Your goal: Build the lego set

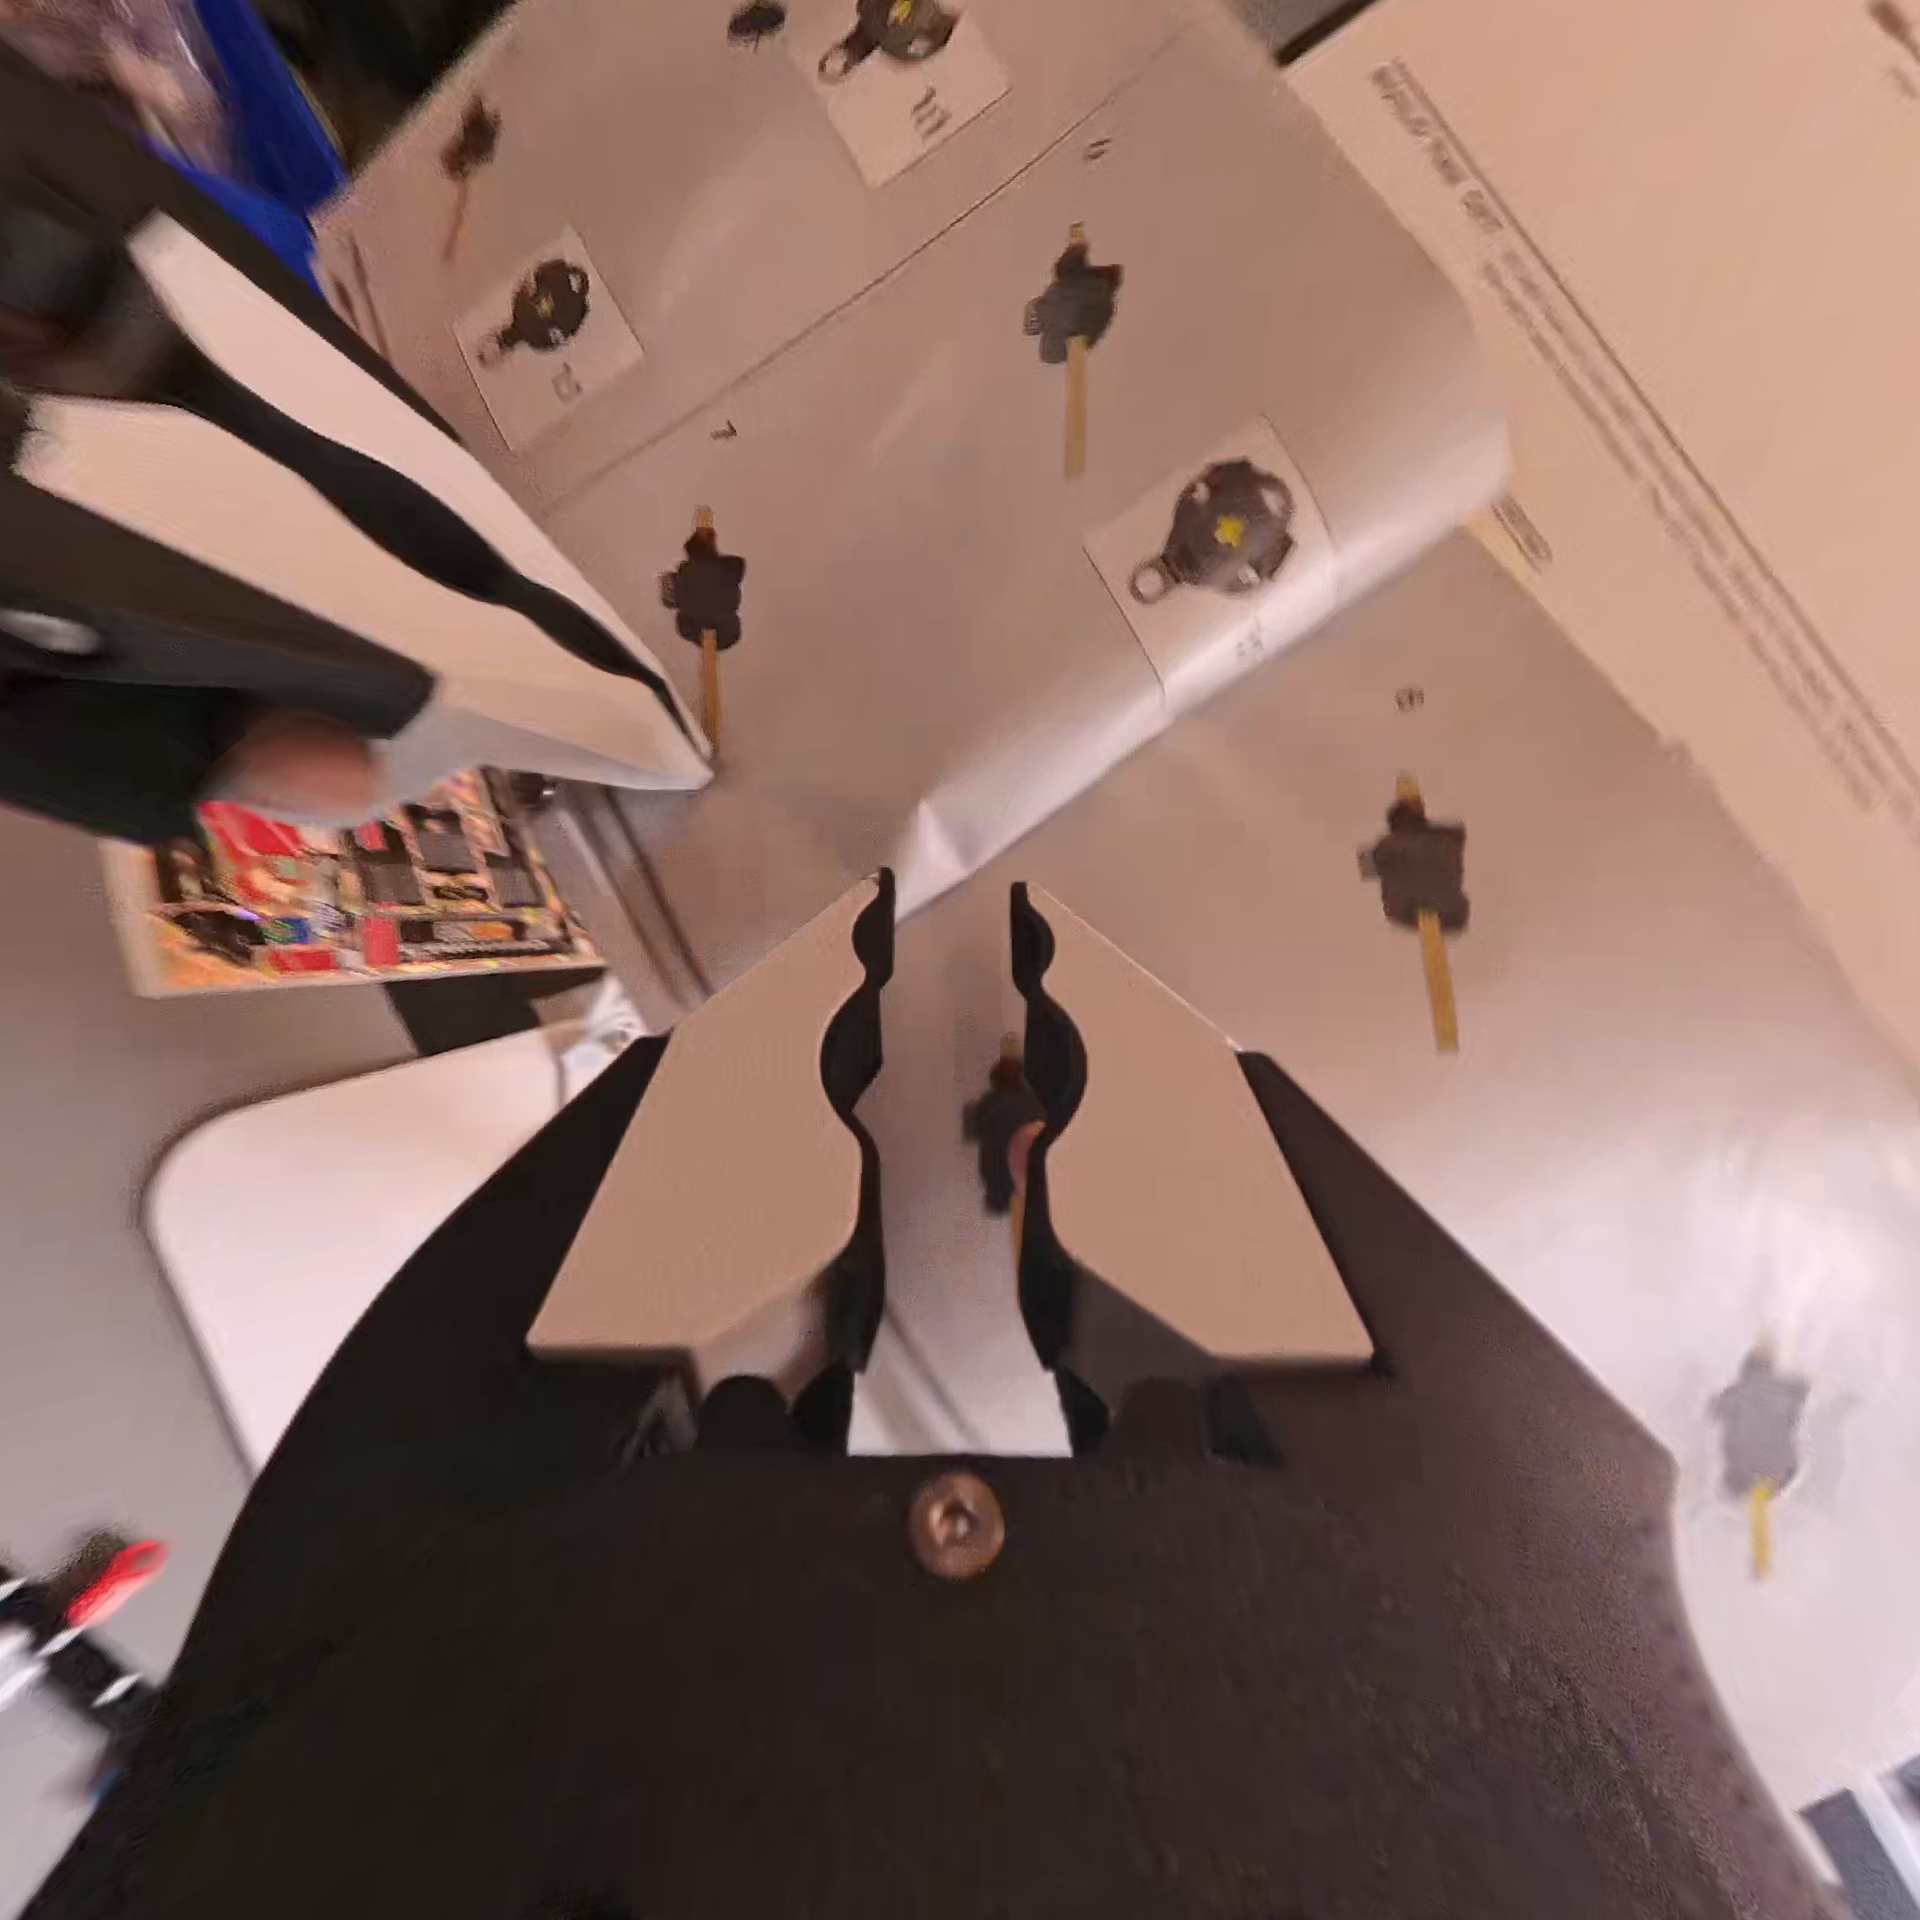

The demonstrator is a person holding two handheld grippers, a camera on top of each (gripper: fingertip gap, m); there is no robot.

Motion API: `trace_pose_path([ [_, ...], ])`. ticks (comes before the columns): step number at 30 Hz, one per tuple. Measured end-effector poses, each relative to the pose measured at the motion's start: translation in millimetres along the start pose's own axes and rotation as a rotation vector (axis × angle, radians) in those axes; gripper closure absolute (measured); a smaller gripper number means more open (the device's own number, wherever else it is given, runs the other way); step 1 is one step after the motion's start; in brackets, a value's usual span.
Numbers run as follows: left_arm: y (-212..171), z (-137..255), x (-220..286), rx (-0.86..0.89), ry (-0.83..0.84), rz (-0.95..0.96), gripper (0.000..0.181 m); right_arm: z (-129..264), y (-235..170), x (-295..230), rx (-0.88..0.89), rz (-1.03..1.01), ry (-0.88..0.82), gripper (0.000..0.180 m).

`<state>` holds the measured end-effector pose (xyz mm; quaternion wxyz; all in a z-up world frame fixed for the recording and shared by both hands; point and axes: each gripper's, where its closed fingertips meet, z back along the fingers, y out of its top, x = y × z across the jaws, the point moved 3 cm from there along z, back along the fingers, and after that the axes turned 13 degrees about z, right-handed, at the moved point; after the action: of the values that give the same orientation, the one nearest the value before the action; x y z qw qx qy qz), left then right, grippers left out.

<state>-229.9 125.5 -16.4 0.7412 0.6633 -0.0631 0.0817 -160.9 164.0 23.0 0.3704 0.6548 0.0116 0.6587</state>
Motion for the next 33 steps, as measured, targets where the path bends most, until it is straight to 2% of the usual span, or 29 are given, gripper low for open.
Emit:
trace_pose_path([
  [4,6,36,-27,0.085,0.033,0.104,0.174,-20,15,3,-0.047,0.035,0.011,0.155],
  [8,-9,75,-86,0.112,0.084,0.37,0.161,-12,17,-3,-0.016,-0.027,-0.01,0.152],
  [10,-31,78,-99,0.04,0.038,0.514,0.146,-10,18,-9,-0.002,-0.033,-0.021,0.151],
  [12,-40,76,-96,0.026,-0.059,0.585,0.141,-8,22,-12,0.005,-0.003,-0.043,0.146],
  [16,-44,59,-75,-0.016,-0.138,0.497,0.128,-5,42,-25,0.036,0.12,-0.044,0.124],
  [19,-33,45,-58,0.005,-0.14,0.435,0.137,-7,49,-32,0.014,0.201,-0.06,0.108],
  [21,-23,37,-49,0.025,-0.137,0.432,0.142,-7,48,-24,0.015,0.156,-0.089,0.116],
  [27,-10,26,-47,0.013,-0.063,0.429,0.146,-4,26,6,-0.001,-0.043,-0.101,0.12],
  [29,-11,28,-51,0.02,-0.031,0.434,0.164,-2,20,10,0.008,-0.087,-0.099,0.122],
  [33,-16,30,-54,0.059,-0.045,0.505,0.173,-2,14,15,0.012,-0.129,-0.088,0.124],
])
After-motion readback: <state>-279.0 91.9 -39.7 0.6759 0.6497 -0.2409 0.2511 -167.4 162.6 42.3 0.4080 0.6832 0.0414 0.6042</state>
